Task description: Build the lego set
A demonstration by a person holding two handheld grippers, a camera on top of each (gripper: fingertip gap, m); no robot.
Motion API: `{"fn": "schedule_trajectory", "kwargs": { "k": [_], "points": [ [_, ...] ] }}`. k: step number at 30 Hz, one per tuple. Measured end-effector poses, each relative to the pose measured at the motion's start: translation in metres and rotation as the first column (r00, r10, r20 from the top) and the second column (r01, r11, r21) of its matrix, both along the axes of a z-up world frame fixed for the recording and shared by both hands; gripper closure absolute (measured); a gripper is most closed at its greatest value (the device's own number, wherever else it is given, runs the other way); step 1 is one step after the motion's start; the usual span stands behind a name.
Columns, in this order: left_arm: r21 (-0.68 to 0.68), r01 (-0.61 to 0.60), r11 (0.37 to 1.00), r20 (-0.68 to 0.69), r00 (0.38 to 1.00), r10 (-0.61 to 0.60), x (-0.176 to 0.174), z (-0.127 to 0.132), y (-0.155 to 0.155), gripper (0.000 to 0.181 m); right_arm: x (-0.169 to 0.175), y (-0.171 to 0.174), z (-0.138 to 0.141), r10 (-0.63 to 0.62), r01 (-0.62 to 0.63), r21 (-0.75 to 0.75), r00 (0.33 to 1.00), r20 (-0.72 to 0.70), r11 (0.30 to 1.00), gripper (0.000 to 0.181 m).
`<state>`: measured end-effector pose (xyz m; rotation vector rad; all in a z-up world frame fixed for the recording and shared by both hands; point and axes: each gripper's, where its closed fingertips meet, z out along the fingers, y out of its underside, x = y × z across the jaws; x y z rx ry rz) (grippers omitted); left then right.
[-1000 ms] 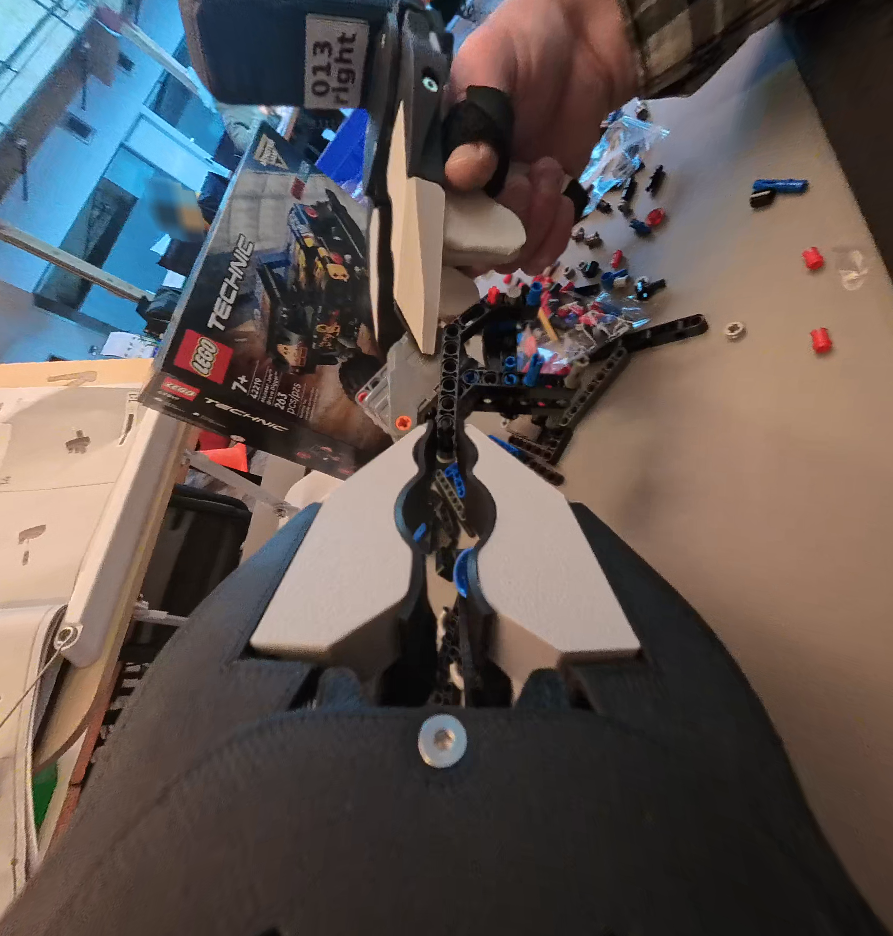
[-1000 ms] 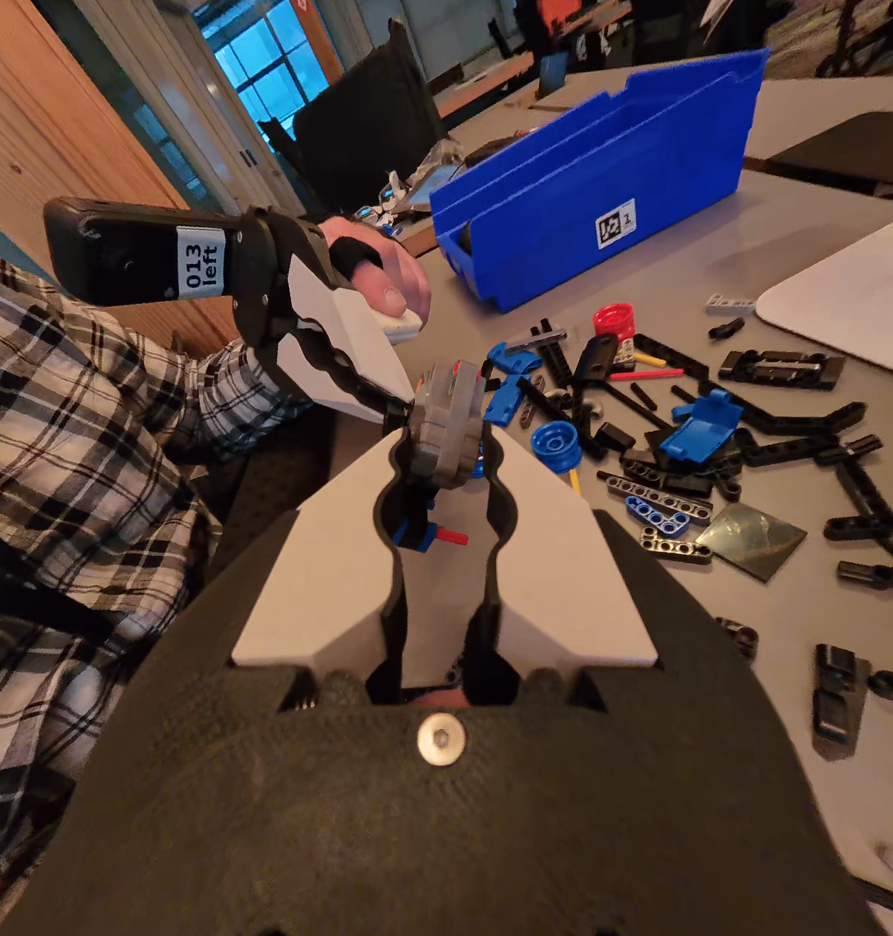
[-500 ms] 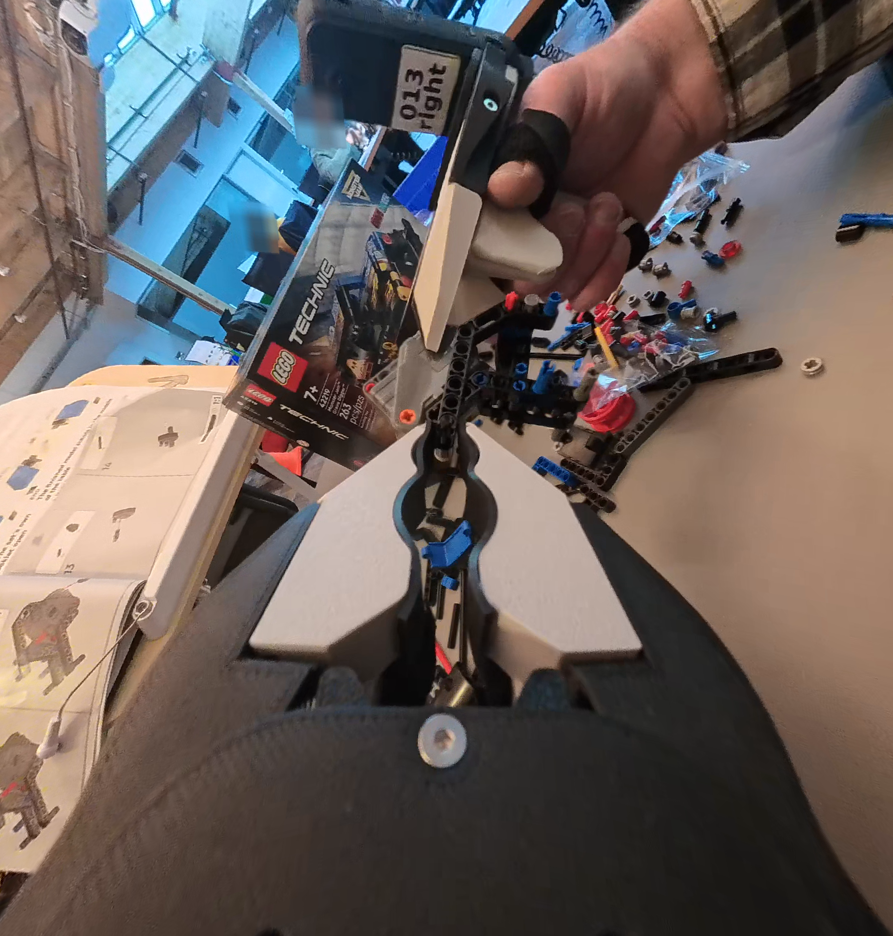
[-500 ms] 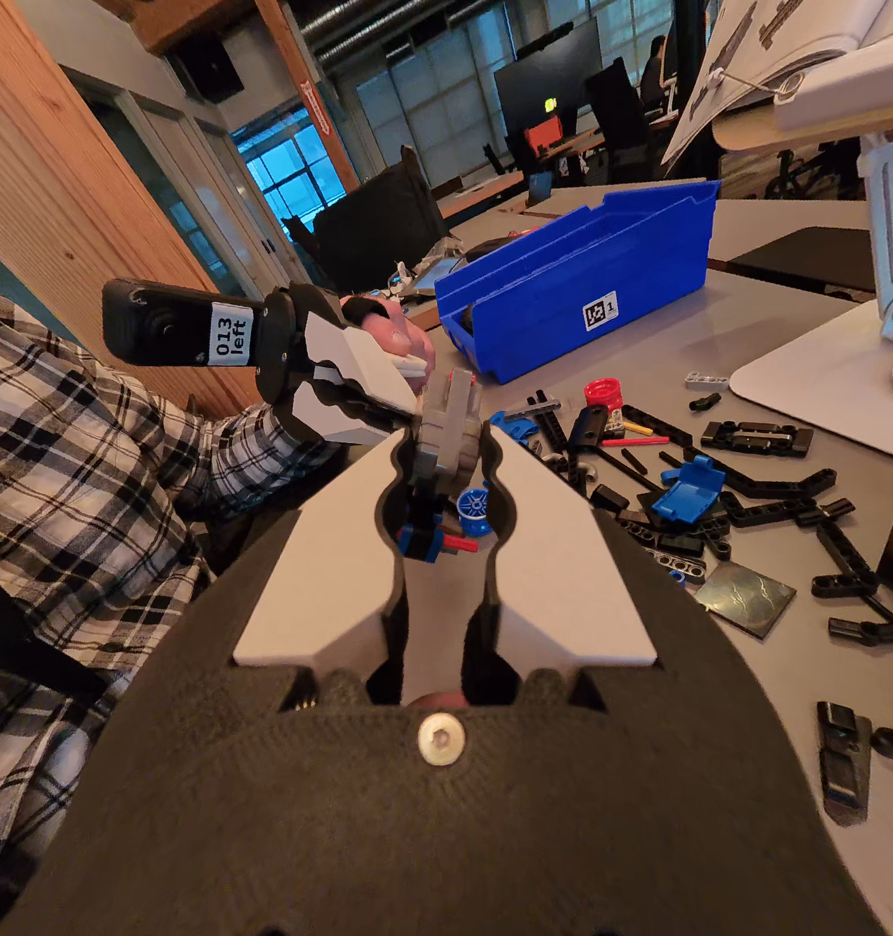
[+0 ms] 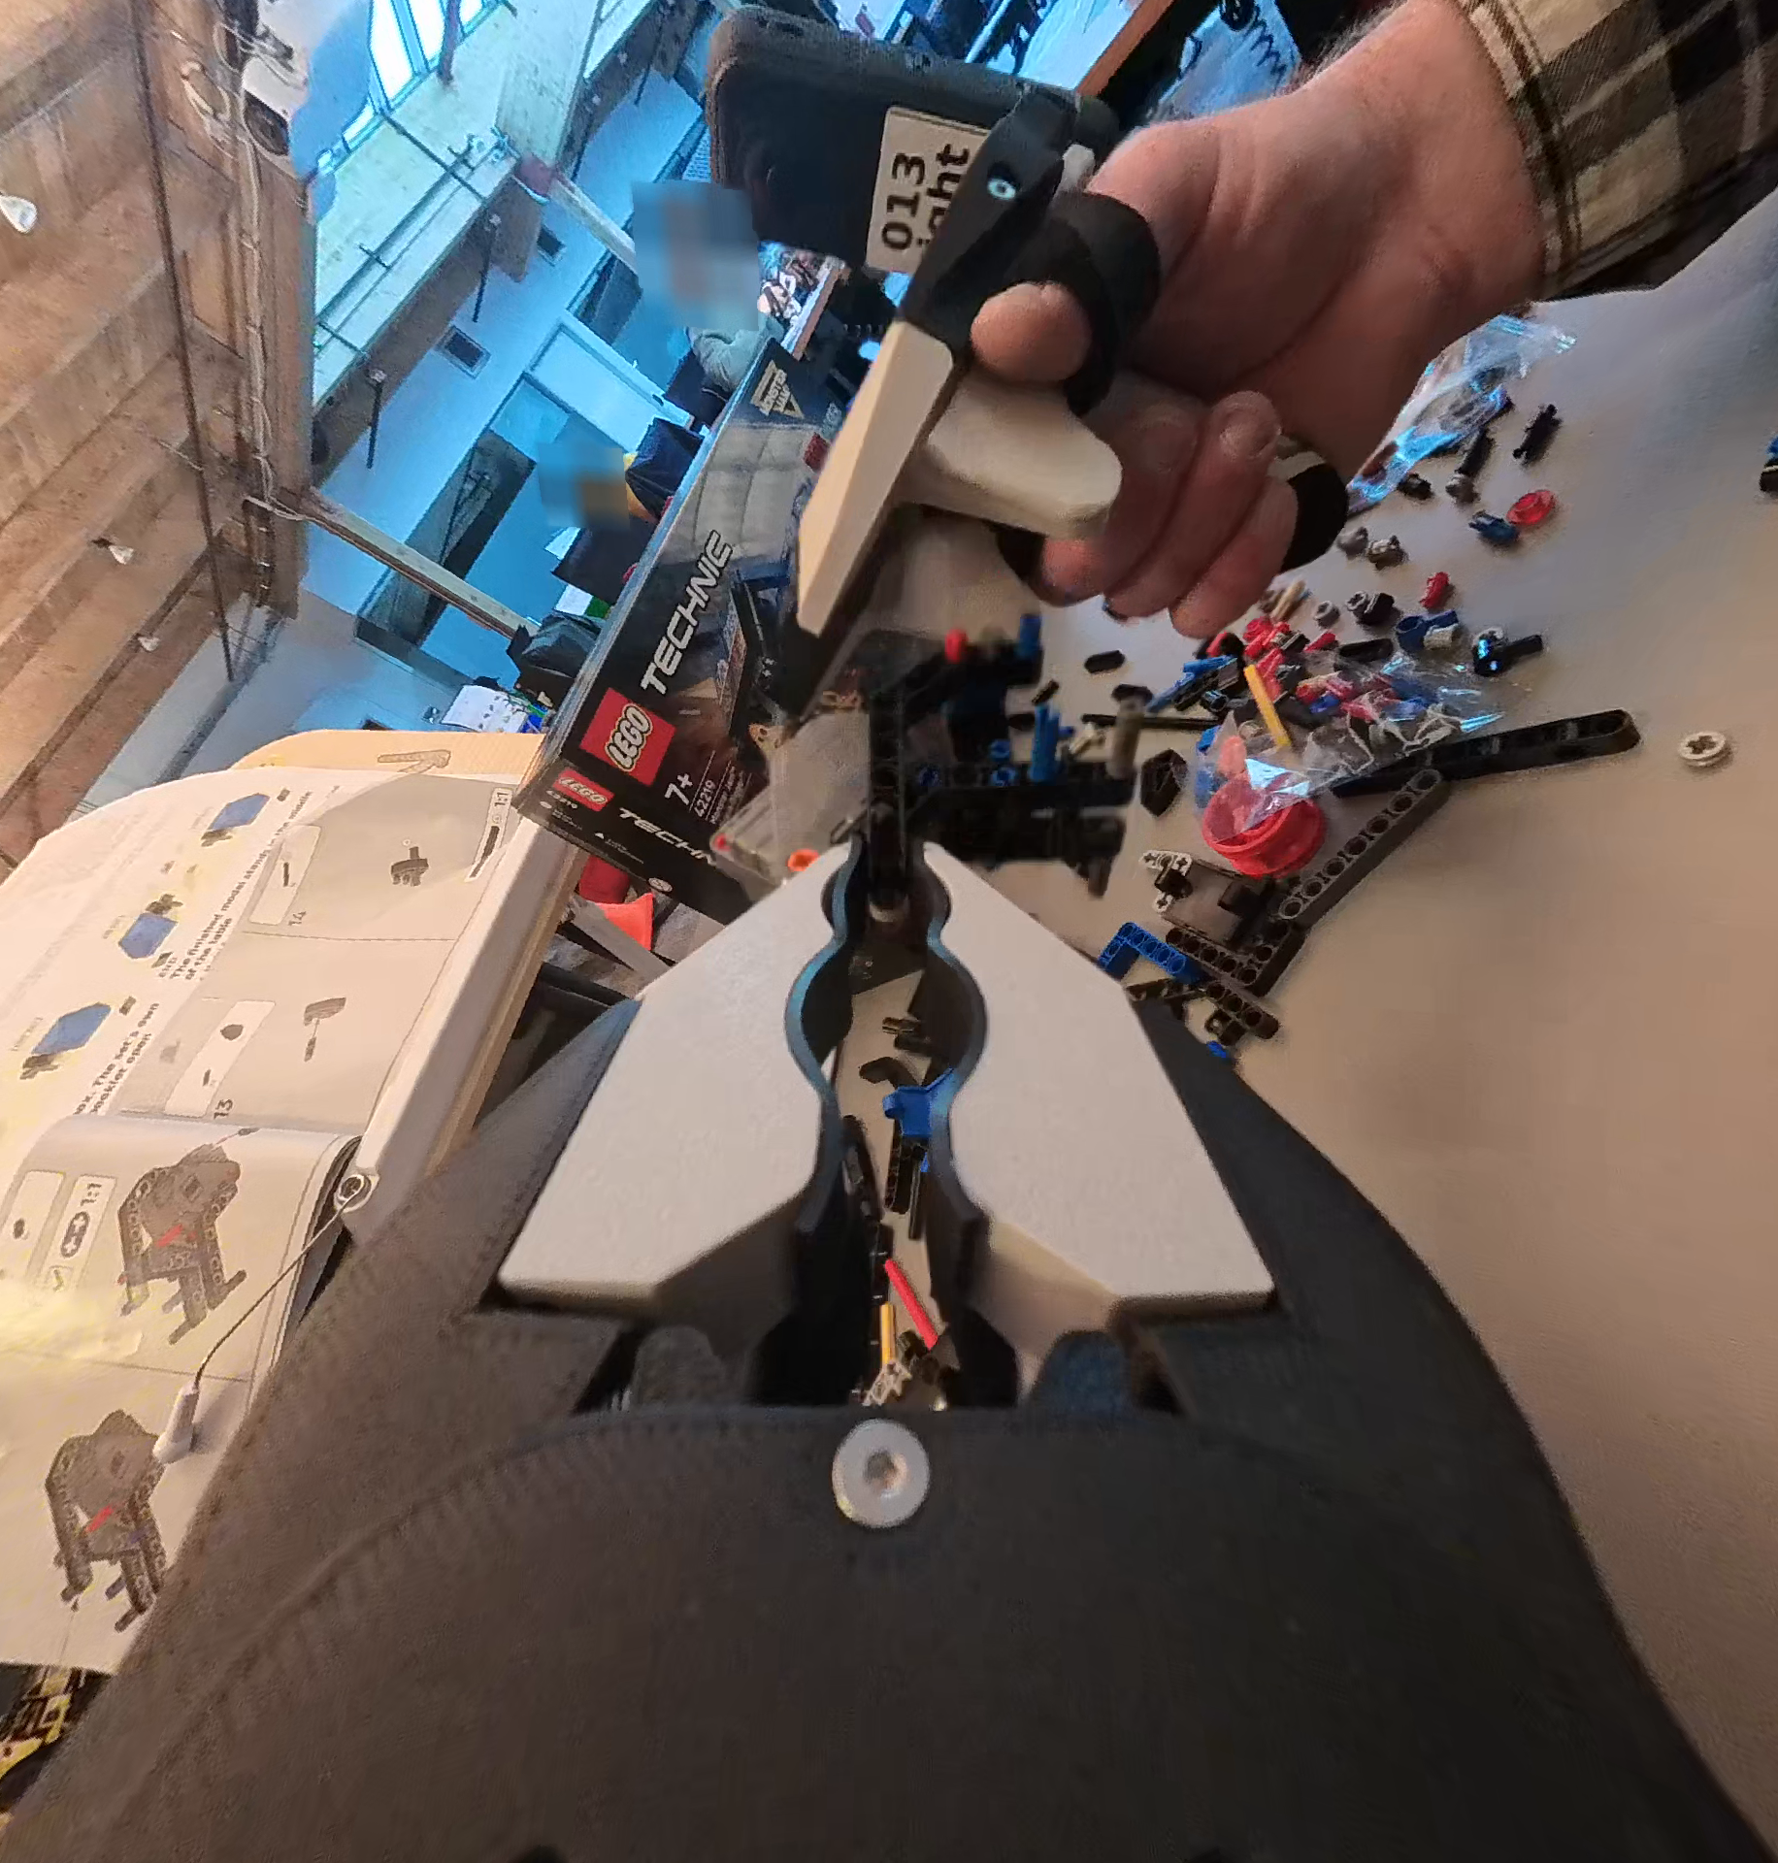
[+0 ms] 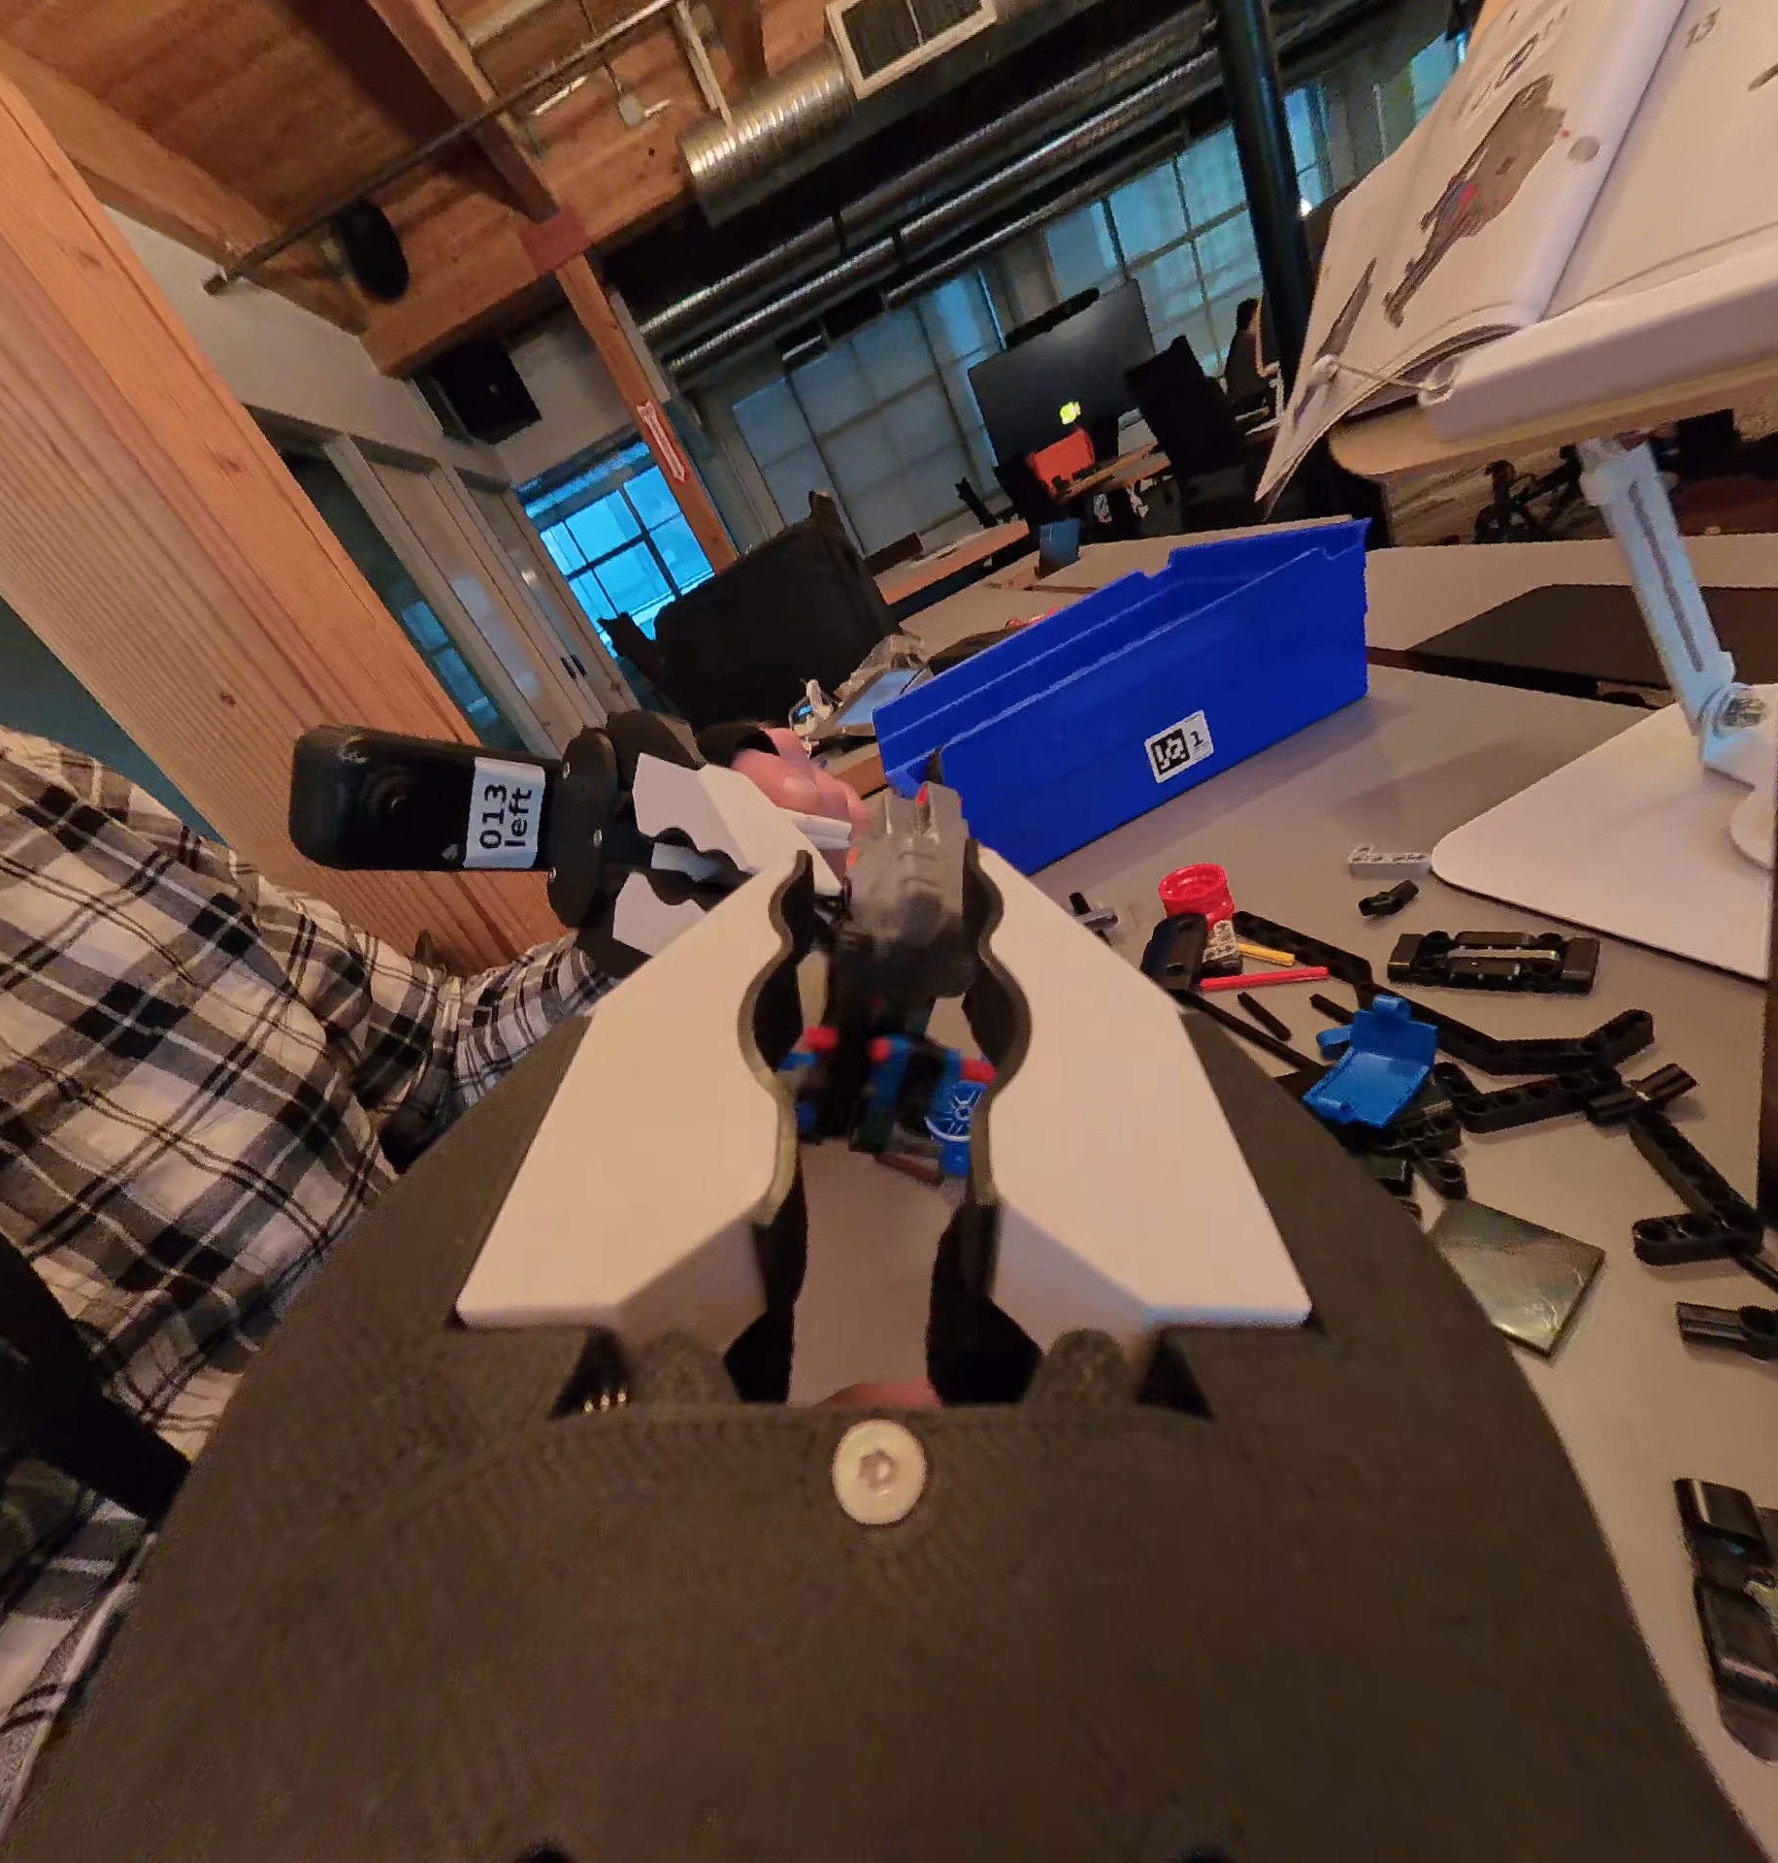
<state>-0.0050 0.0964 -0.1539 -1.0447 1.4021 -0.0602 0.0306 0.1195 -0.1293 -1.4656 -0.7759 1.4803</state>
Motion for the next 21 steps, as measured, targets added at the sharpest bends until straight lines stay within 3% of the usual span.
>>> {"fn": "schedule_trajectory", "kwargs": {
  "k": [8,12,15,19,21],
  "points": [
    [0.012,0.004,1.0,0.059,0.998,-0.005,0.0,0.012,-0.002,0.177,0.009,0.008,0.002,-0.041,0.041,-0.025,0.999,-0.017,0.999,0.149],
    [-0.056,0.088,0.995,0.207,0.976,-0.074,0.0,0.032,-0.013,0.177,0.011,0.012,-0.001,-0.025,0.021,-0.07,0.998,-0.057,0.997,0.148],
    [-0.184,0.252,0.95,0.432,0.889,-0.152,-0.001,0.057,-0.025,0.176,0.012,0.008,0.001,0.059,-0.079,-0.129,0.987,-0.152,0.989,0.155],
    [-0.321,0.549,0.772,0.712,0.677,-0.186,-0.006,0.084,-0.037,0.176,-0.004,-0.014,0.015,0.127,-0.13,-0.008,0.977,-0.173,0.992,0.144],
    [-0.354,0.627,0.693,0.772,0.615,-0.162,-0.004,0.085,-0.037,0.177,-0.013,-0.03,0.03,0.158,-0.147,0.068,0.965,-0.211,0.987,0.14]
  ]
}}
